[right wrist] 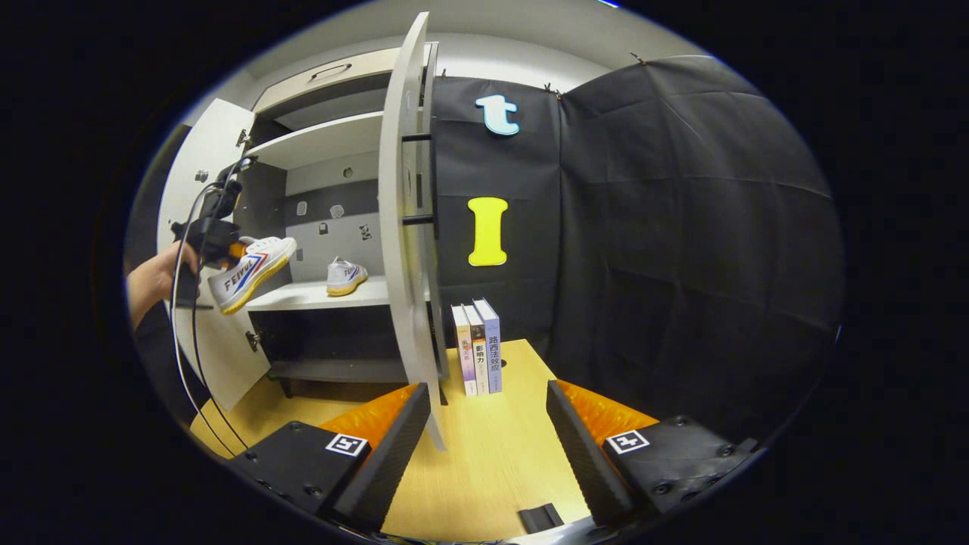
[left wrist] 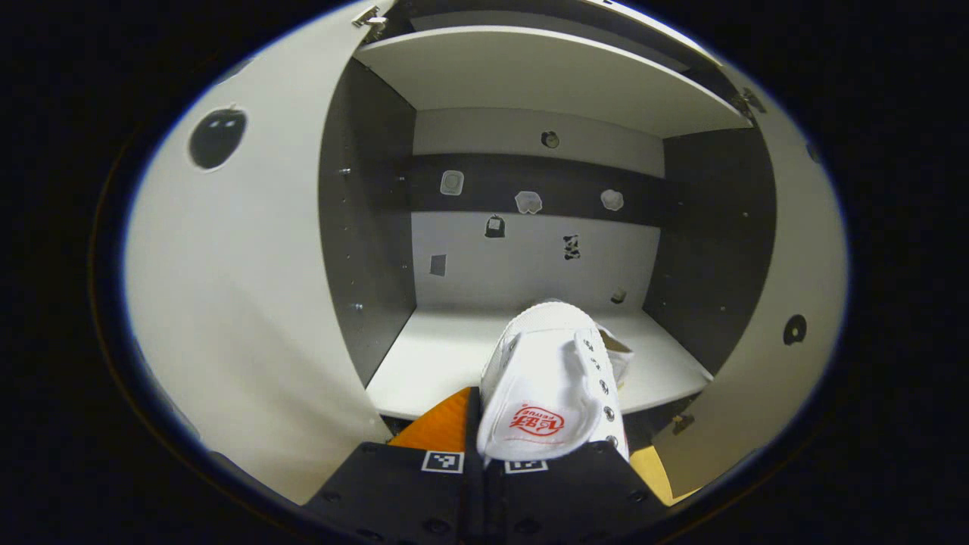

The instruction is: Grab one shoe with the right hand and put it into the shoe cabinet, grab the other shoe with the left hand and put it into the shoe cabinet; then close the right door with the right hand and the left door with the left hand.

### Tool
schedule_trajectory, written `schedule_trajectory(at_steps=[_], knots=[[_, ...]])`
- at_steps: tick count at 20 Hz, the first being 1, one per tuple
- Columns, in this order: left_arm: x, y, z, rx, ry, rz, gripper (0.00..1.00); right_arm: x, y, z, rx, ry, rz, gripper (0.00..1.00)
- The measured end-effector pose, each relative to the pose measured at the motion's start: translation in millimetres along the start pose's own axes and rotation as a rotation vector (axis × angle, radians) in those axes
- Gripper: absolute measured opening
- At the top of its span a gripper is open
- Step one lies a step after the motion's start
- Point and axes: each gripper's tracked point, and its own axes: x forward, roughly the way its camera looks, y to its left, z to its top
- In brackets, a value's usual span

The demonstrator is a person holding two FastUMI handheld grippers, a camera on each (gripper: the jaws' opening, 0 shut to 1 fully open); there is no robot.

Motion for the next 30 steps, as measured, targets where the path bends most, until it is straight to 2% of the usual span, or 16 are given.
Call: schedule_trajectory(at_steps=[6, 9, 11, 14, 16, 18, 20, 21, 25, 27, 30], knots=[[119.7, 15.9, 29.8, 0.088, 0.116, 0.104, 0.05, 12.2, -51.4, 6.3, 0.021, -0.006, -0.080, 0.98], [161.9, 8.2, 33.7, 0.099, 0.152, 0.086, 0.05, 16.2, -75.7, 5.6, 0.033, 0.005, -0.121, 0.98], [180.2, 6.9, 22.6, 0.069, 0.215, 0.092, 0.05, 16.5, -90.4, 2.3, 0.035, 0.020, -0.143, 0.98], [196.7, 16.1, 9.0, 0.149, 0.275, 0.152, 0.06, 15.9, -102.0, 2.7, 0.035, 0.026, -0.152, 0.98], [203.0, 20.8, 2.6, 0.161, 0.295, 0.182, 0.07, 16.9, -107.4, 4.1, 0.026, 0.027, -0.152, 0.98], [206.6, 17.9, -8.5, 0.140, 0.327, 0.169, 0.07, 19.0, -109.3, 5.1, 0.025, 0.025, -0.145, 0.98], [207.1, 18.6, -9.2, 0.130, 0.320, 0.175, 0.21, 21.1, -108.2, 5.6, 0.030, 0.024, -0.131, 0.98], [199.5, 16.6, -5.9, 0.128, 0.313, 0.178, 0.17, 23.0, -106.3, 7.0, 0.034, 0.022, -0.122, 0.98], [157.7, 23.1, 16.3, 0.170, 0.231, 0.196, 0.79, 30.2, -96.0, 20.6, 0.047, -0.013, -0.066, 0.98], [126.1, 18.7, 27.8, 0.174, 0.161, 0.167, 0.99, 35.2, -90.7, 27.3, 0.047, -0.026, -0.028, 0.98], [61.7, 4.6, 44.8, 0.159, 0.044, 0.117, 0.96, 44.1, -81.4, 39.1, 0.050, -0.038, 0.036, 0.98]])
